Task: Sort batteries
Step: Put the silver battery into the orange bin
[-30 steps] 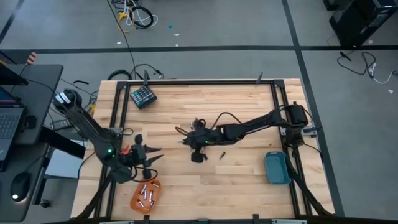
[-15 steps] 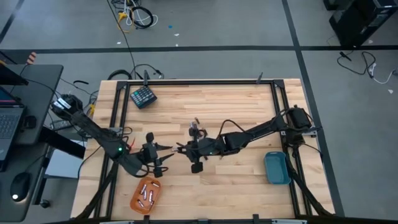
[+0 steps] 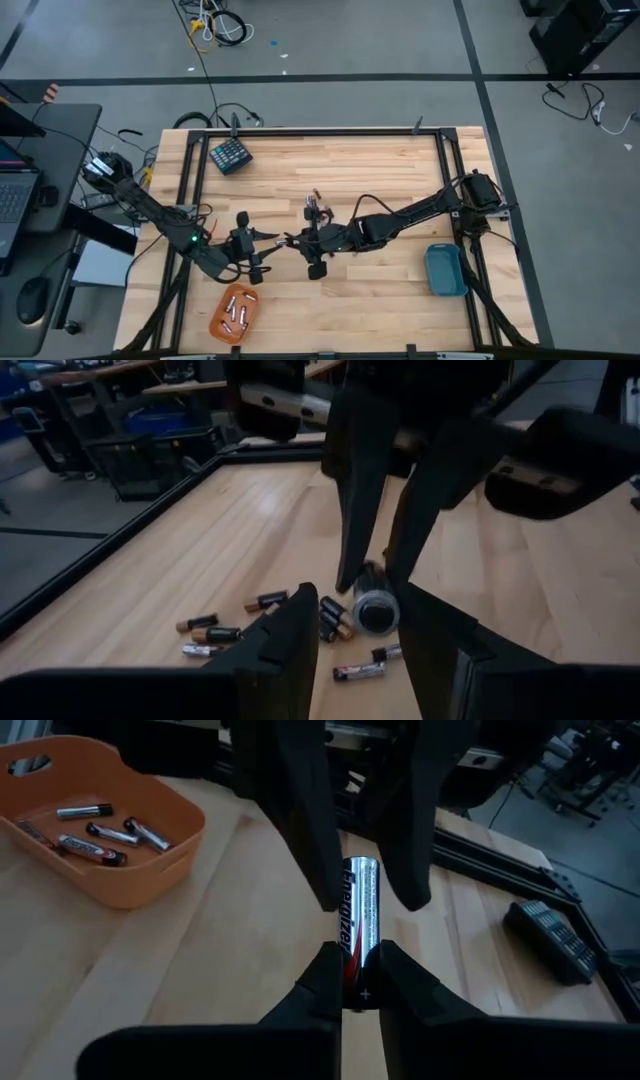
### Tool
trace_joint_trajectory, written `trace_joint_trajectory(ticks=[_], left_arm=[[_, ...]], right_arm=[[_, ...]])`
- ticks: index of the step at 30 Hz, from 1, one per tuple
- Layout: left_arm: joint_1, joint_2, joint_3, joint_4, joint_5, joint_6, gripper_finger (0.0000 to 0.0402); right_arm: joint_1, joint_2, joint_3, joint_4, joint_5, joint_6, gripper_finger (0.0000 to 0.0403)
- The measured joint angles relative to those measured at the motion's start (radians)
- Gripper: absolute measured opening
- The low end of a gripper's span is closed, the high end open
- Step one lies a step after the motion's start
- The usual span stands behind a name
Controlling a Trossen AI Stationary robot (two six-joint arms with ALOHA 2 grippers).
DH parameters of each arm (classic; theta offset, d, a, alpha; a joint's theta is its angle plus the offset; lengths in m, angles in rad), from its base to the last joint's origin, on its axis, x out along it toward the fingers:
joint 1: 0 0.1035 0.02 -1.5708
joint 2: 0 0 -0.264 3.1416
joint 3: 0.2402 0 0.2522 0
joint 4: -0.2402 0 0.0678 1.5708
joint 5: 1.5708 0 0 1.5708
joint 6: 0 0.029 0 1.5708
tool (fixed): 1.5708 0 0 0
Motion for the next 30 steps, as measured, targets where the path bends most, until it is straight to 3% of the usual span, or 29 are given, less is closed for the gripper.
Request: trace_joint_trajectory(ticks=[6, 19, 30], left_arm=[[0.000, 0.000, 0.000, 0.009, 0.000, 0.003, 0.0114], [0.000, 0.000, 0.000, 0.007, 0.001, 0.004, 0.0035], [-0.076, -0.067, 0.077, -0.077, -0.015, 0.045, 0.0027]], right_arm=[[0.000, 0.000, 0.000, 0.000, 0.000, 0.000, 0.0027], [0.001, 0.000, -0.002, 0.003, 0.015, 0.003, 0.0044], [0.031, -0.056, 0.000, -0.087, 0.027, 0.129, 0.0079]])
